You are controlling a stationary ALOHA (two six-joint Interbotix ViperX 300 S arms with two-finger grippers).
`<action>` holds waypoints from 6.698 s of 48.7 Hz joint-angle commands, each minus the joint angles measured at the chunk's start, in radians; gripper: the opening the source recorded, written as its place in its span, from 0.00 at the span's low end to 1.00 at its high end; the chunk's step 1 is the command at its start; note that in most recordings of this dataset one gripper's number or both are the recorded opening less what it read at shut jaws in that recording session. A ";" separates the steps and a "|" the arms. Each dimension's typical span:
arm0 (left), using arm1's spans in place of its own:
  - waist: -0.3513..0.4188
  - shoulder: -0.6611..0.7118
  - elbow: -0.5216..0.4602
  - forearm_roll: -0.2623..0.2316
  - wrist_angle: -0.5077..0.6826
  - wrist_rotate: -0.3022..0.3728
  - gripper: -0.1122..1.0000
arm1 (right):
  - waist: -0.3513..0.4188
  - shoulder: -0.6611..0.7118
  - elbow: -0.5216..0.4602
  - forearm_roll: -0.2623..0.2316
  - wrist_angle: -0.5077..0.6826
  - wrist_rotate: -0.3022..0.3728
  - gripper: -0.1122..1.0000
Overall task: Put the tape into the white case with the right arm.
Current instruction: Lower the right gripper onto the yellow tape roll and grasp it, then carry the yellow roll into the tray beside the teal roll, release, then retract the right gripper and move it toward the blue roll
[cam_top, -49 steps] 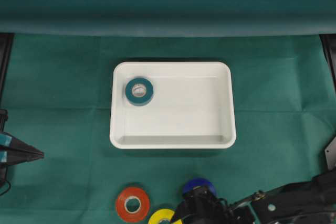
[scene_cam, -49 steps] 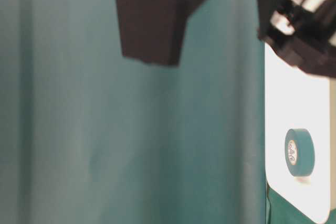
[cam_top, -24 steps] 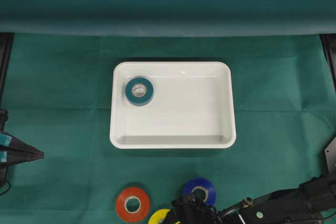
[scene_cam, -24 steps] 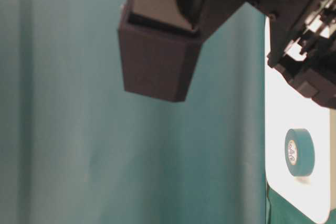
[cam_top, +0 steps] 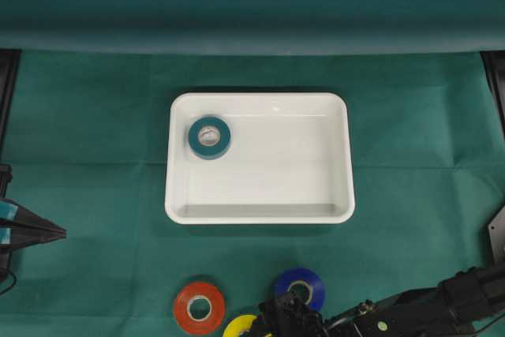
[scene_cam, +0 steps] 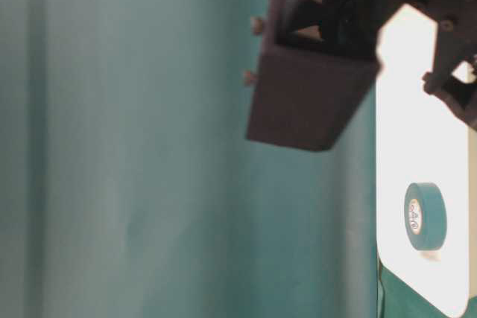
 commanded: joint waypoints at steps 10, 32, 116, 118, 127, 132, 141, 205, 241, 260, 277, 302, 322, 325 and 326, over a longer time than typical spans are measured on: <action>0.002 0.009 -0.009 0.000 -0.011 -0.002 0.10 | -0.006 0.000 -0.020 -0.002 -0.003 0.002 0.63; 0.002 0.009 -0.009 0.000 -0.009 -0.002 0.10 | -0.025 -0.003 -0.020 -0.014 -0.003 0.002 0.18; 0.002 0.009 -0.008 0.000 -0.012 -0.002 0.10 | -0.215 -0.236 -0.021 -0.170 0.318 -0.002 0.12; 0.002 0.009 -0.008 0.000 -0.014 -0.002 0.10 | -0.236 -0.238 -0.020 -0.187 0.327 -0.002 0.12; 0.002 0.009 -0.008 0.000 -0.012 -0.002 0.10 | -0.344 -0.236 -0.012 -0.230 0.330 -0.002 0.12; 0.002 0.009 -0.009 0.000 -0.014 -0.002 0.10 | -0.411 -0.233 -0.008 -0.244 0.318 -0.005 0.12; 0.002 0.009 -0.008 0.000 -0.014 -0.002 0.10 | -0.505 -0.219 -0.002 -0.262 0.261 -0.012 0.12; 0.002 0.009 -0.008 0.000 -0.014 0.000 0.10 | -0.649 -0.160 0.002 -0.279 0.137 -0.003 0.67; 0.002 0.009 -0.008 0.000 -0.014 0.000 0.10 | -0.649 -0.443 0.318 -0.275 0.127 0.002 0.68; 0.002 0.011 -0.008 0.000 -0.014 0.000 0.10 | -0.647 -0.664 0.558 -0.265 0.060 0.005 0.68; 0.002 0.011 -0.009 0.000 -0.015 0.000 0.10 | -0.640 -0.792 0.660 -0.241 0.055 0.006 0.68; 0.002 0.011 -0.009 0.000 -0.014 0.000 0.10 | -0.428 -0.799 0.661 -0.232 0.055 0.008 0.68; 0.002 0.011 -0.009 0.000 -0.015 0.000 0.10 | -0.210 -0.810 0.690 -0.219 0.061 0.008 0.68; 0.002 0.011 -0.009 0.000 -0.014 0.000 0.10 | -0.184 -0.810 0.698 -0.219 0.061 0.008 0.68; 0.002 0.011 -0.009 0.000 -0.015 0.000 0.10 | -0.175 -0.810 0.701 -0.219 0.060 0.008 0.68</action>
